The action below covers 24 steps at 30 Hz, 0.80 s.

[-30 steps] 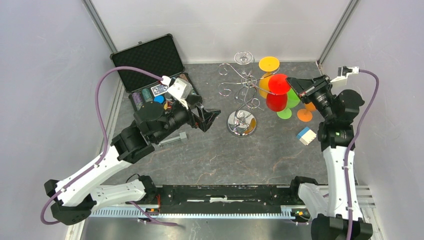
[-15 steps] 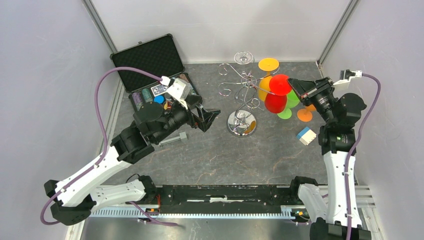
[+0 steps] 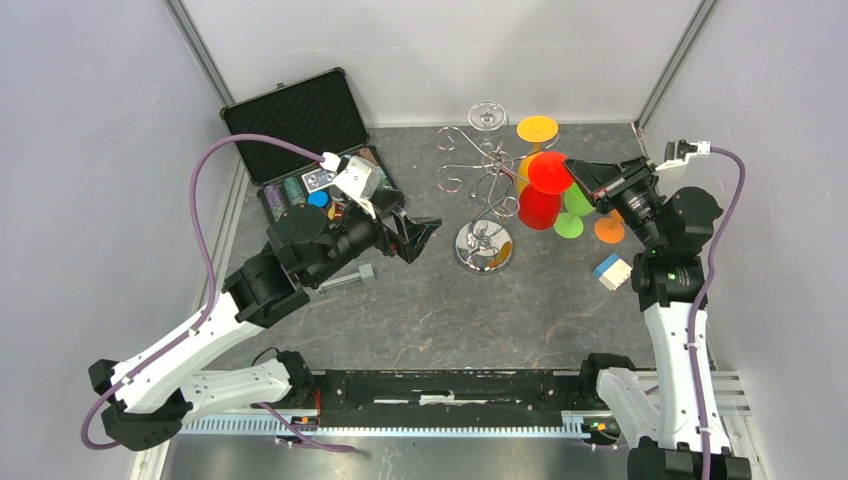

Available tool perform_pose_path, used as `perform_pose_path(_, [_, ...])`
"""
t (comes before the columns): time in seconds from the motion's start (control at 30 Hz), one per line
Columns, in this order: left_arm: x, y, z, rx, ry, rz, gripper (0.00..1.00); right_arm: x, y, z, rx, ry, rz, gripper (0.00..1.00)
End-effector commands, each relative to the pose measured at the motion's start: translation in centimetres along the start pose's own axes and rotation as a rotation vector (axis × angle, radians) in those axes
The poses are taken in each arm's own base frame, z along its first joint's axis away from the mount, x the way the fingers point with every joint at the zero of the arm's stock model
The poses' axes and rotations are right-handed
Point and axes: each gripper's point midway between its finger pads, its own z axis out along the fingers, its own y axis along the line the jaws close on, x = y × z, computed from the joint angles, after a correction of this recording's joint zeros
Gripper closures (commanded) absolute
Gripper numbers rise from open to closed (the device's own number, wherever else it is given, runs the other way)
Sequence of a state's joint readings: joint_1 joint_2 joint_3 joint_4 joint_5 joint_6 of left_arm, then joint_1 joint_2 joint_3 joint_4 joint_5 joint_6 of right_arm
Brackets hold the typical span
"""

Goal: Take the wine glass off the wine glass rack

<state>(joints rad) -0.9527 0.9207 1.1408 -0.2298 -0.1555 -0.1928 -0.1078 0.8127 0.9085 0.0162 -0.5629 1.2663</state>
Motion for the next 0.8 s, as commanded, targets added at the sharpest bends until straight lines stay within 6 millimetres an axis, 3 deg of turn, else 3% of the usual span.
perform_pose_path(0.0, [-1.5, 0.0, -0.1, -0.009, -0.057, -0.038, 0.0, -0.5, 1.0, 0.7, -0.037, -0.032, -0.024, 1.0])
perform_pose_path(0.17, [-1.5, 0.1, -0.2, -0.013, -0.057, -0.039, 0.0, -1.3, 0.5, 2.0, 0.002, -0.061, -0.049, 1.0])
perform_pose_path(0.3, [-1.4, 0.2, -0.2, -0.018, -0.054, -0.041, 0.0, -2.1, -1.6, 2.8, 0.089, -0.123, -0.041, 1.0])
perform_pose_path(0.5, [-1.3, 0.4, -0.2, -0.028, -0.05, -0.04, 0.0, -4.2, -1.2, 2.7, 0.11, -0.237, -0.046, 1.0])
perform_pose_path(0.77, [-1.3, 0.5, -0.2, -0.032, -0.047, -0.042, 0.0, -5.0, -1.1, 1.8, 0.133, -0.297, -0.032, 1.0])
